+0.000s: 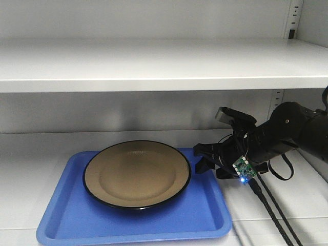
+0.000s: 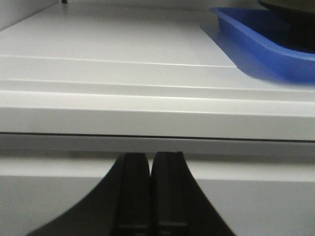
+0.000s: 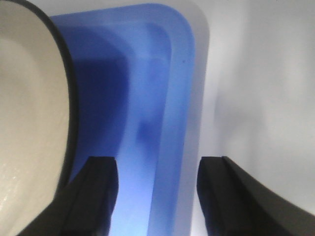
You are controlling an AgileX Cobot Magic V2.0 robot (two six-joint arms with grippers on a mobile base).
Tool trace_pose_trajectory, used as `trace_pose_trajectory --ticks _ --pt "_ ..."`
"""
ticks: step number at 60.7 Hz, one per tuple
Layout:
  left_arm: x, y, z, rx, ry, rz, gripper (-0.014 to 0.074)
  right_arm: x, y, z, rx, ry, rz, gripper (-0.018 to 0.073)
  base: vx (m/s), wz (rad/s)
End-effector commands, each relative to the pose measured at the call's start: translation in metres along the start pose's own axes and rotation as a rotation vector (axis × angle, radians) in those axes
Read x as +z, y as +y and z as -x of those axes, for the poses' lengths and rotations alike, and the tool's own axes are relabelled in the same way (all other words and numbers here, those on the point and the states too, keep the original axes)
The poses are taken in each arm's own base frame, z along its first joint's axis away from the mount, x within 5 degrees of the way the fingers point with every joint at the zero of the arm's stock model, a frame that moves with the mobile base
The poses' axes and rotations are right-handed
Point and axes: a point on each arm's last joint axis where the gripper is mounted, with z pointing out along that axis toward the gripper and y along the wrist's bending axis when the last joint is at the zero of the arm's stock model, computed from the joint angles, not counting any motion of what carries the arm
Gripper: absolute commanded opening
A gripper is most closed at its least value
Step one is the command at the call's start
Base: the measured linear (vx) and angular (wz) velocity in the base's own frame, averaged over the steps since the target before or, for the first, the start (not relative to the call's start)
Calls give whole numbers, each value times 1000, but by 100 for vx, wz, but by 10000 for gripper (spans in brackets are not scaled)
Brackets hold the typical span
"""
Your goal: Place disk in tray to left cabinet
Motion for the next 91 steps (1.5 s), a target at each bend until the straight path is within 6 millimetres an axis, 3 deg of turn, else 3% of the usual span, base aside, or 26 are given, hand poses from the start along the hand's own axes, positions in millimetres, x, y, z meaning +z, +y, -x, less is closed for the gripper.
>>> trace_pose_trajectory --ticks 1,36,55,60,70,80,91 --pt "1 1 2 -13 -73 7 11 -33 14 16 -26 -134 31 441 0 0" --pt "1 1 2 -13 -73 7 11 -34 15 16 -26 -136 32 441 0 0" --pt "1 1 2 -13 -73 7 11 -77 22 10 -64 -218 24 409 0 0" --pt "1 1 2 -13 -73 7 11 -85 16 -8 -73 -239 -13 378 0 0" --pt "1 1 2 -13 -73 7 11 -115 11 -63 -72 -281 -37 302 0 0" --pt "1 1 2 -13 -70 7 11 -158 4 -131 -151 -350 -95 177 0 0" --pt "1 1 2 -13 -70 7 11 -179 -17 -211 -285 -421 -206 8 0 0"
